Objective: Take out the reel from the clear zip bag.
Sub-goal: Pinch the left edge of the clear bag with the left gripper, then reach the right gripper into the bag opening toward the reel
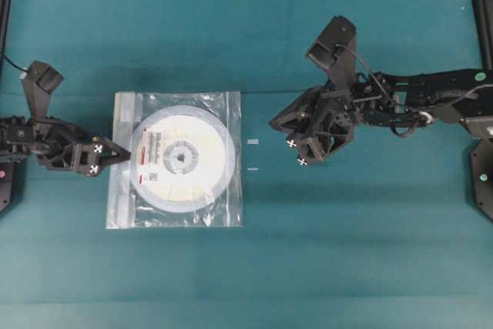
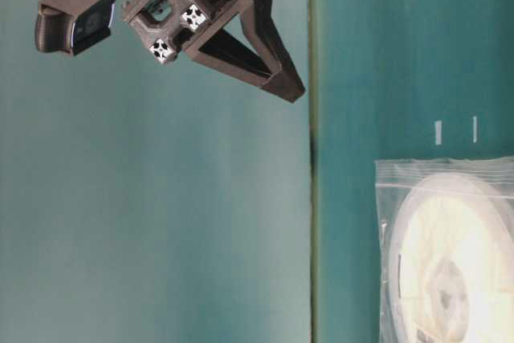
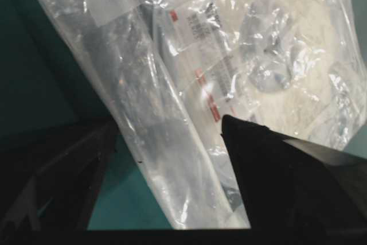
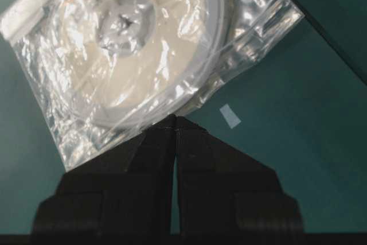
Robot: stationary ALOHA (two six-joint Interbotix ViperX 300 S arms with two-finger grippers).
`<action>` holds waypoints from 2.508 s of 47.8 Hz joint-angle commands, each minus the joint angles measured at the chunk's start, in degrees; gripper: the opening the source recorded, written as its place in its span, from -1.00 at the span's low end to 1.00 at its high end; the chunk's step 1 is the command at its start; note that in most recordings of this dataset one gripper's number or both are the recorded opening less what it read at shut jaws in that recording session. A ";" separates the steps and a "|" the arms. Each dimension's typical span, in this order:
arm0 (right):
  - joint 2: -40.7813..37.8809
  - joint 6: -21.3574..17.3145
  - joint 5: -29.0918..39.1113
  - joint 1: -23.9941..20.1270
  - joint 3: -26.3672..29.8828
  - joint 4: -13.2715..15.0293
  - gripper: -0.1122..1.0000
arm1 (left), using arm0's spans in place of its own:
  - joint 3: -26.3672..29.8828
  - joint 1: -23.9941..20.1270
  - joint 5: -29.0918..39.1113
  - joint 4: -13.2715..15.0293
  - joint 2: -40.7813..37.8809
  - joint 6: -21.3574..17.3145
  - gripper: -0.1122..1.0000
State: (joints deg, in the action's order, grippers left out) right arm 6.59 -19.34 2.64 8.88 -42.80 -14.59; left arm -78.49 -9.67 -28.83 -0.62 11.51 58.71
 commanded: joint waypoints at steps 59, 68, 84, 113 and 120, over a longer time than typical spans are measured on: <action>-12.66 -0.26 -0.44 -3.87 2.90 -8.44 0.44 | 3.34 -0.09 3.16 -0.09 -1.85 -4.48 -0.79; -17.05 -0.26 -1.49 -3.78 7.21 -8.35 0.46 | 3.25 -0.09 3.60 -0.09 -1.76 -4.48 -0.79; -21.09 -0.35 -1.67 -2.99 11.43 -8.35 0.43 | 3.08 -0.09 3.69 -0.18 -1.93 -4.48 -0.79; -22.41 -1.14 -2.81 -2.37 13.36 -14.94 0.45 | 2.90 -0.09 3.69 -0.18 -2.29 -4.57 -0.79; -22.68 -1.32 -2.81 -2.29 13.97 -15.12 0.45 | 2.81 -0.09 3.69 -0.18 -2.29 -4.57 -0.79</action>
State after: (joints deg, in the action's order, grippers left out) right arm -16.35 -20.13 0.26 6.77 -29.88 -29.53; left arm -75.85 -9.93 -24.96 -0.62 9.23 54.32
